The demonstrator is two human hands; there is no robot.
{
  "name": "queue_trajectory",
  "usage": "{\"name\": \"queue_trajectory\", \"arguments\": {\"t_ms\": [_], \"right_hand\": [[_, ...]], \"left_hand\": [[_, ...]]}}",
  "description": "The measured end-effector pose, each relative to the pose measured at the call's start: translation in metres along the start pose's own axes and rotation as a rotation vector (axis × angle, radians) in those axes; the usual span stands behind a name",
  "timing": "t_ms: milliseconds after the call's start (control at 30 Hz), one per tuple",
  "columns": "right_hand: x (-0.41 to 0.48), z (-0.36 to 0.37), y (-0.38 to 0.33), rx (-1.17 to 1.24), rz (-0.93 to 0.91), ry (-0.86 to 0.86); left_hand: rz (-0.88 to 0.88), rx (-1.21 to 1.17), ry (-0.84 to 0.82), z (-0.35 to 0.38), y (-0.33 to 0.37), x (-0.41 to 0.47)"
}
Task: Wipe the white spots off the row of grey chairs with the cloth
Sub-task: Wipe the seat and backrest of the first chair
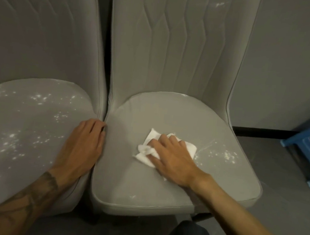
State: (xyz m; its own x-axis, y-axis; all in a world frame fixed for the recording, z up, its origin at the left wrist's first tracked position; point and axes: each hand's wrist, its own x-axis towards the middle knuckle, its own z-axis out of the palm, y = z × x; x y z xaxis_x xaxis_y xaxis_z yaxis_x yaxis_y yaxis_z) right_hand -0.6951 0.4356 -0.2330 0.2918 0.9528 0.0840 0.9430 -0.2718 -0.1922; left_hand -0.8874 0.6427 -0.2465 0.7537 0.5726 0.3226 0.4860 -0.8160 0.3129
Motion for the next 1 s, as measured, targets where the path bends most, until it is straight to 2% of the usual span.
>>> {"name": "queue_trajectory", "arguments": {"t_ms": [133, 200, 267, 333, 400, 500, 600, 667, 733, 800, 900, 967, 1000], "right_hand": [[0.013, -0.013, 0.052, -0.062, 0.329, 0.002], [0.018, -0.008, 0.046, -0.057, 0.418, 0.038], [0.018, 0.004, 0.024, -0.038, 0.369, 0.079], [0.012, 0.011, 0.008, -0.040, 0.229, 0.095], [0.009, 0.005, 0.019, -0.022, 0.202, 0.085], [0.014, -0.009, 0.054, -0.023, 0.379, 0.047], [0.021, -0.008, 0.056, -0.060, 0.541, 0.098], [0.022, 0.002, 0.033, -0.016, 0.469, 0.091], [0.015, 0.010, 0.016, -0.018, 0.292, 0.073], [0.012, 0.002, 0.032, -0.047, 0.250, 0.042], [0.012, -0.019, 0.083, -0.091, 0.471, -0.027], [0.009, -0.023, 0.094, -0.100, 0.603, -0.004], [0.009, -0.020, 0.087, -0.106, 0.611, 0.024]], "left_hand": [[0.012, 0.015, 0.009, 0.000, 0.000, 0.000], [0.004, 0.013, -0.006, 0.000, 0.000, -0.001], [-0.008, 0.012, -0.027, -0.001, 0.001, -0.001], [-0.010, 0.019, -0.046, -0.001, 0.001, -0.001], [-0.013, 0.018, -0.063, -0.003, 0.002, -0.001], [-0.018, 0.026, -0.104, -0.007, 0.003, 0.000], [-0.009, 0.027, -0.160, -0.009, 0.006, 0.001], [0.018, 0.042, -0.174, -0.007, 0.008, 0.000], [0.031, 0.043, -0.191, -0.005, 0.012, 0.000], [0.020, 0.038, -0.198, -0.003, 0.013, -0.001], [0.013, 0.027, -0.188, 0.001, 0.012, -0.003], [0.006, 0.024, -0.181, 0.004, 0.011, -0.004], [0.006, 0.024, -0.179, 0.005, 0.011, -0.004]]}}
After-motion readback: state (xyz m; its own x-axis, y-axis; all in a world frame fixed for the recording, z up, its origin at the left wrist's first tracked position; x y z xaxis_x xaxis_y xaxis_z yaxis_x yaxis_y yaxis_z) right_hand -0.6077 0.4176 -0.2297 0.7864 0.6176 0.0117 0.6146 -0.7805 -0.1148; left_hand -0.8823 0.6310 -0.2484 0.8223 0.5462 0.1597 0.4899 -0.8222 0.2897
